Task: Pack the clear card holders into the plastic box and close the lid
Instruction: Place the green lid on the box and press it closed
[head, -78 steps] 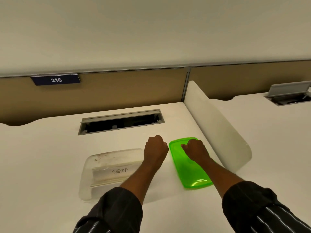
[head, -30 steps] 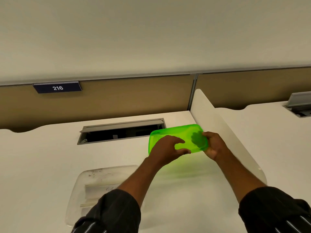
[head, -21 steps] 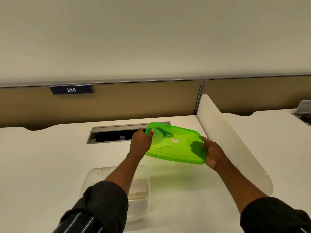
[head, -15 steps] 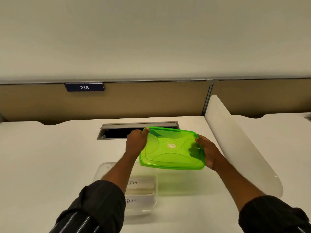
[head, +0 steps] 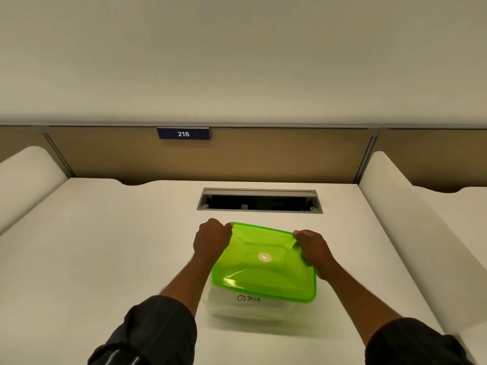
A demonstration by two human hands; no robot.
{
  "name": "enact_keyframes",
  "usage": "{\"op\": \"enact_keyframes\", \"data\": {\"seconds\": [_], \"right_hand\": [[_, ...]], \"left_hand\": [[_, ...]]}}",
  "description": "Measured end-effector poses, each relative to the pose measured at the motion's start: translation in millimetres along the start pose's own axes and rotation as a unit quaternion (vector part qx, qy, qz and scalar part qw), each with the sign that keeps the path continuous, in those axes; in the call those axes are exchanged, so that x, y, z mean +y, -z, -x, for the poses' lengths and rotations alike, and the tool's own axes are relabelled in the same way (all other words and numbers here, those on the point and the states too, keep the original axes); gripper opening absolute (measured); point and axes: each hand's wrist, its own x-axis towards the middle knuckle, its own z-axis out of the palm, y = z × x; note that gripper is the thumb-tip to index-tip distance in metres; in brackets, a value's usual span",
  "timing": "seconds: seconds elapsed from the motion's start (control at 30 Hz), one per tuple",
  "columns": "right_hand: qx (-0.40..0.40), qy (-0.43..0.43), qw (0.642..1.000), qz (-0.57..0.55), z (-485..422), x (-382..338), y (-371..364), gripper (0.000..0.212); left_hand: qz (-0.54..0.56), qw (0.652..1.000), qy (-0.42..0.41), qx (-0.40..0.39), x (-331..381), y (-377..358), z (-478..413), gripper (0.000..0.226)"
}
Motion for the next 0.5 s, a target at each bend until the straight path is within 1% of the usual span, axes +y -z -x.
{"op": "enact_keyframes", "data": {"seconds": [0.07,0.17,0.37,0.5], "right_hand": [[0.018,0.034,0.998,0.054,7,-5,-14,0.036],[0.035,0.063,0.992,0.101,10,-6,-25,0.037],[0.06,0.068,0.989,0.121,18,-6,-44,0.028],[0.067,0.079,0.981,0.162,16,-2,-50,0.033]], "left_hand": [[-0.014,1.0,-0.006,-0.001,-16,3,2,0.055],[0.013,1.0,0.009,0.013,-26,1,9,0.05],[0.03,0.999,0.012,0.016,-46,-2,15,0.046],[0.048,0.999,0.016,0.008,-52,-3,15,0.045]]}}
